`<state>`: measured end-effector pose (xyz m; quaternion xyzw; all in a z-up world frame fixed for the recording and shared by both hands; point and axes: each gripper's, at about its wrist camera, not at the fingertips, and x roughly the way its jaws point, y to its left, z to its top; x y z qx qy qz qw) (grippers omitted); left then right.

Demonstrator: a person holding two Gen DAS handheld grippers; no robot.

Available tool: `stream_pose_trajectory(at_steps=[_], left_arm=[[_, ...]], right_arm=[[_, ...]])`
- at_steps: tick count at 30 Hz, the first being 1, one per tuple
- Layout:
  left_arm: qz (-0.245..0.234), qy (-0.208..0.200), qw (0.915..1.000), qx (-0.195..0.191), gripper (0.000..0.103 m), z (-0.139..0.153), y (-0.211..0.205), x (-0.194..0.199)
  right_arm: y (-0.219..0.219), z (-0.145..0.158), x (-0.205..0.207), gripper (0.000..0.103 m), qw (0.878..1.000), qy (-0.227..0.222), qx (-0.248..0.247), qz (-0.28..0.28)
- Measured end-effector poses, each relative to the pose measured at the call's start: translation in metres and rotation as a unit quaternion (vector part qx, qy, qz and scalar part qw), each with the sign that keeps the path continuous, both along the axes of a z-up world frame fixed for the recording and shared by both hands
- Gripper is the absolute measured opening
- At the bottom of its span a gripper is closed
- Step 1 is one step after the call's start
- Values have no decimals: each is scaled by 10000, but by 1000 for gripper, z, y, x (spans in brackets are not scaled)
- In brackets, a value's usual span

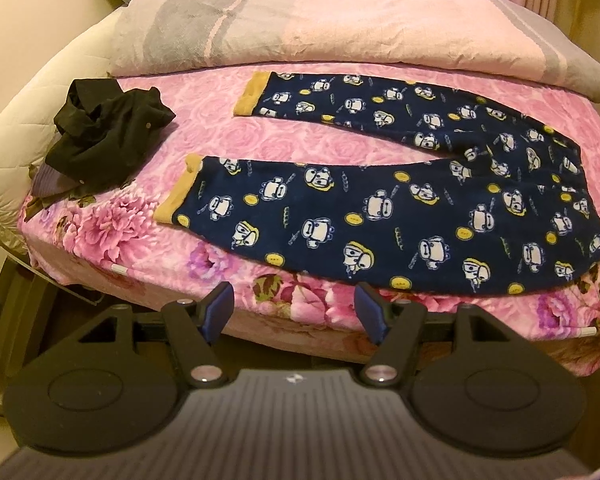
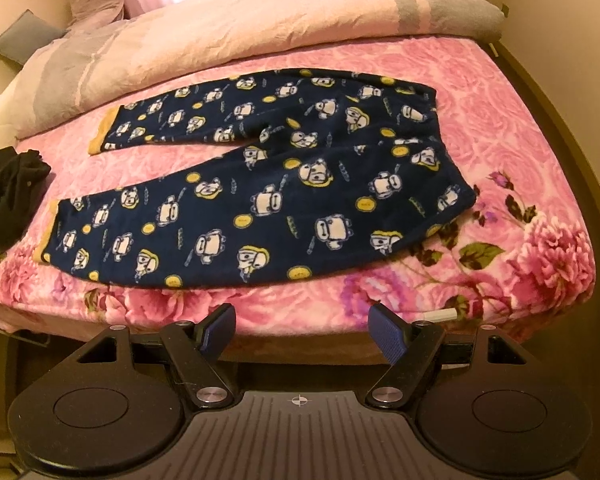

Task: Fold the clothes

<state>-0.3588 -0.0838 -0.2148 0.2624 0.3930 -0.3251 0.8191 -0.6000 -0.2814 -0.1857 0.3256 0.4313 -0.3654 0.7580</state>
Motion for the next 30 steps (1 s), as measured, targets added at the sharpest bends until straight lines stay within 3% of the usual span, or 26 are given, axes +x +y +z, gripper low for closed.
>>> stream_pose_trajectory(at_steps=[9, 16, 22, 30], left_arm=[[-3, 45, 10000, 51, 63, -7, -16, 19], [-237, 65, 9996, -153, 63, -6, -51, 53], [-748, 43, 9959, -507, 63, -2, -98, 103], [-1692, 236, 9829, -683, 63, -1, -185, 173]], right_arm=[[-17, -9, 14, 76, 9999, -4, 138, 32], [-46, -14, 27, 76, 9992, -177, 224, -264], [-86, -7, 42, 76, 9968, -356, -65, -713], [-135, -2, 60, 76, 9854, -409, -514, -1571]])
